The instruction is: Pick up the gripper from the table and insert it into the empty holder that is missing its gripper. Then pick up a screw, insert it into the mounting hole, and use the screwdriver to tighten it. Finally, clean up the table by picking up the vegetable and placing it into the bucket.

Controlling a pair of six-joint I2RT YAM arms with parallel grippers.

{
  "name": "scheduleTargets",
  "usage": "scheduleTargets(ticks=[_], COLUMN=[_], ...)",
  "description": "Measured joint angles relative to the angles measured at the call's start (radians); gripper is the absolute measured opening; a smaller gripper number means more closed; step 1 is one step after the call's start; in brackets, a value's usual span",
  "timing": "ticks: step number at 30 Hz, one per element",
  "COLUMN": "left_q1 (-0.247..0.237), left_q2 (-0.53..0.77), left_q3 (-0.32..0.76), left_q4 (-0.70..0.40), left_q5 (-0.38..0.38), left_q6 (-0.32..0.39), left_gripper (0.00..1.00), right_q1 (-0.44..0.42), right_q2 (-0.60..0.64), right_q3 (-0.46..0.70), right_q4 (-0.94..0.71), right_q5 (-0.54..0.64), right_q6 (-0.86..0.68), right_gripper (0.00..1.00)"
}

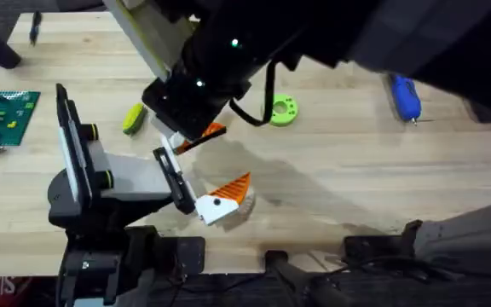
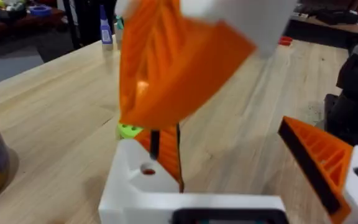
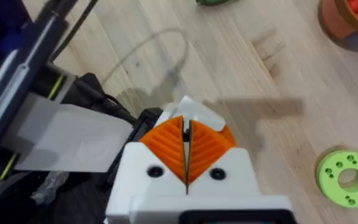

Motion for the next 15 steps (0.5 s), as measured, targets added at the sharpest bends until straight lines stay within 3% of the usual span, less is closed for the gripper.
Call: scheduleTargets(ticks=[15], left_q1=[0.000], left_q2=[0.000], left_q3=[0.000], left_q4=[0.000], left_q5=[0.000], left_q6=[0.000], left_gripper=[0.985], right_q1=[0.000], right_q2=[0.020], right_q3=[0.000], right_q4=[-0.002], right_q5=[0.021], right_q6=[0.000], right_gripper=[0.007])
